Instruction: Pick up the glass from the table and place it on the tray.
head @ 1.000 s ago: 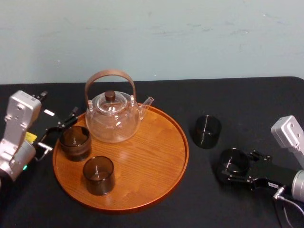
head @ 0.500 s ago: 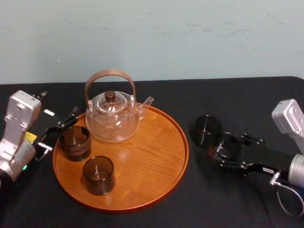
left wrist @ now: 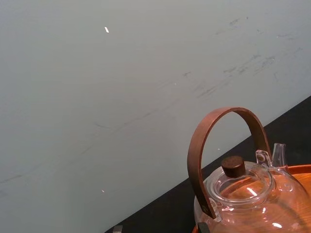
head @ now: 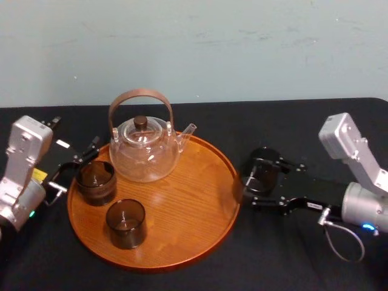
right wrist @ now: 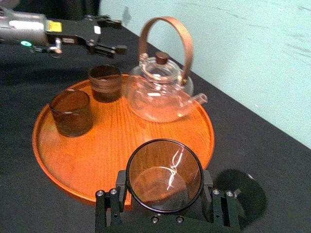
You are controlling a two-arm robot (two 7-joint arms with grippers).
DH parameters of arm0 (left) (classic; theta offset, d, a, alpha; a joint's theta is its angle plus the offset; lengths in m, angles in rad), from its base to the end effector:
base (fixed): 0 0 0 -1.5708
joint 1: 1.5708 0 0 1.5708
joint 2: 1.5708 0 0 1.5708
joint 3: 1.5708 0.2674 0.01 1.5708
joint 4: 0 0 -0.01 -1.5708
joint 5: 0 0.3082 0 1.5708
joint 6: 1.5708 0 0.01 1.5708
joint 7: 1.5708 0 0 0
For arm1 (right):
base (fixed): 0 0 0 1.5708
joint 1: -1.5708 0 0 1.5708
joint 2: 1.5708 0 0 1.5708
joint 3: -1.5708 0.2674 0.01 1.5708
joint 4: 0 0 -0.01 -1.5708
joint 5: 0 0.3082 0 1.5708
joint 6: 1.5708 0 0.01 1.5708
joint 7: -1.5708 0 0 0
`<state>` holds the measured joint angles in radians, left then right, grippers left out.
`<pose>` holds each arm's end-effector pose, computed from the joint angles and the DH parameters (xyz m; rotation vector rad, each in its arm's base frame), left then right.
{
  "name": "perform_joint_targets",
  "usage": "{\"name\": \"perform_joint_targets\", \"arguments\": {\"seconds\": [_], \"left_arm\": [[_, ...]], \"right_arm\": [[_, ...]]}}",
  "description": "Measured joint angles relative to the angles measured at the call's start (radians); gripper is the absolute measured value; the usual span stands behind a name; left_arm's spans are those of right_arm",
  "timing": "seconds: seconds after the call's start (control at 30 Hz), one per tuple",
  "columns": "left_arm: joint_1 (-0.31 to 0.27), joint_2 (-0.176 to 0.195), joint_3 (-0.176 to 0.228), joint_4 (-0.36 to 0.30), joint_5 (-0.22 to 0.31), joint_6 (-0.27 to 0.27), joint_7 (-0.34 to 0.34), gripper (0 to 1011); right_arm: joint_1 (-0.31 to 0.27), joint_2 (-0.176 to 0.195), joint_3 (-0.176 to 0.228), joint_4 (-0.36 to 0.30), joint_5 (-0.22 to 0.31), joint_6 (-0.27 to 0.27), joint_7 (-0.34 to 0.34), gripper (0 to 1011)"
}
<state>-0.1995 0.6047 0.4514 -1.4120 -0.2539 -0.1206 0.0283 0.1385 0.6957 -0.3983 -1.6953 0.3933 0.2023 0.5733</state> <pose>0.3538 0.0700 -0.2839 0.3044 -0.2851 1.2479 0.3349 -0.0557 -0.2216 -0.3798 -0.0181 -0.6325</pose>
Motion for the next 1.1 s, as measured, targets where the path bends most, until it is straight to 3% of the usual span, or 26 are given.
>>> {"name": "perform_joint_targets", "arguments": {"seconds": [0.77, 1.1], "left_arm": [[0.000, 0.000, 0.000, 0.000, 0.000, 0.000, 0.000, 1002], [0.000, 0.000, 0.000, 0.000, 0.000, 0.000, 0.000, 1001]], "right_arm": [[0.163, -0.102, -0.174, 0.080, -0.041, -0.014, 0.060, 902], [0.199, -0.132, -0.224, 0.127, -0.052, -0.020, 0.079, 902]]}}
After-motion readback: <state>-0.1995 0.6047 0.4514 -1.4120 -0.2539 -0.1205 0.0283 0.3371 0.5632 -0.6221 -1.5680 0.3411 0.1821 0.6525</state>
